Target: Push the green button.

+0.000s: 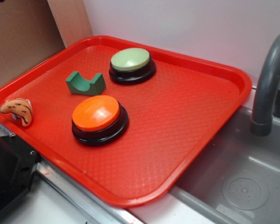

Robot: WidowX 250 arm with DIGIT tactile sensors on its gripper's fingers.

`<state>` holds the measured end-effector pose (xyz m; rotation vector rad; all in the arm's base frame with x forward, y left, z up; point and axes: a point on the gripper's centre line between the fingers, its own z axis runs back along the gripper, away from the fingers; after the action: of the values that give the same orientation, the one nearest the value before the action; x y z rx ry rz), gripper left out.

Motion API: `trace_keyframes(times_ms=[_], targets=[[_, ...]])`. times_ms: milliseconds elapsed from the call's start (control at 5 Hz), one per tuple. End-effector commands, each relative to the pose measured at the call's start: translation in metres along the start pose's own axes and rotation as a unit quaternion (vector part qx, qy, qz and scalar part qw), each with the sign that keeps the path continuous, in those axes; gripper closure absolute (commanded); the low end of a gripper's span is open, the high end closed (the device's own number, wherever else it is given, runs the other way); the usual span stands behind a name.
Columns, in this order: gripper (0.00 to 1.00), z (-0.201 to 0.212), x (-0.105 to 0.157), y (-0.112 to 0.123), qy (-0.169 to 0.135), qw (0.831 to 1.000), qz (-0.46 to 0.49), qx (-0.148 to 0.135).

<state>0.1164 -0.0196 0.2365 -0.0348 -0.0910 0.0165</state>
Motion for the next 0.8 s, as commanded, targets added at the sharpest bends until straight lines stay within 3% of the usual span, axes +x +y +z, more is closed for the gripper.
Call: trace_keyframes(times_ms=[0,200,400,600], targets=[[0.0,0.0,0.0,0.0,0.0,1.0,0.0,0.0],[0.0,-0.039,0.047,0.005,-0.053,0.997,-0.047,0.013],[0.0,-0.068,0.096,0.024,-0.085,0.996,-0.022,0.028],[0.0,-0.101,0.144,0.039,-0.093,0.995,-0.019,0.002]])
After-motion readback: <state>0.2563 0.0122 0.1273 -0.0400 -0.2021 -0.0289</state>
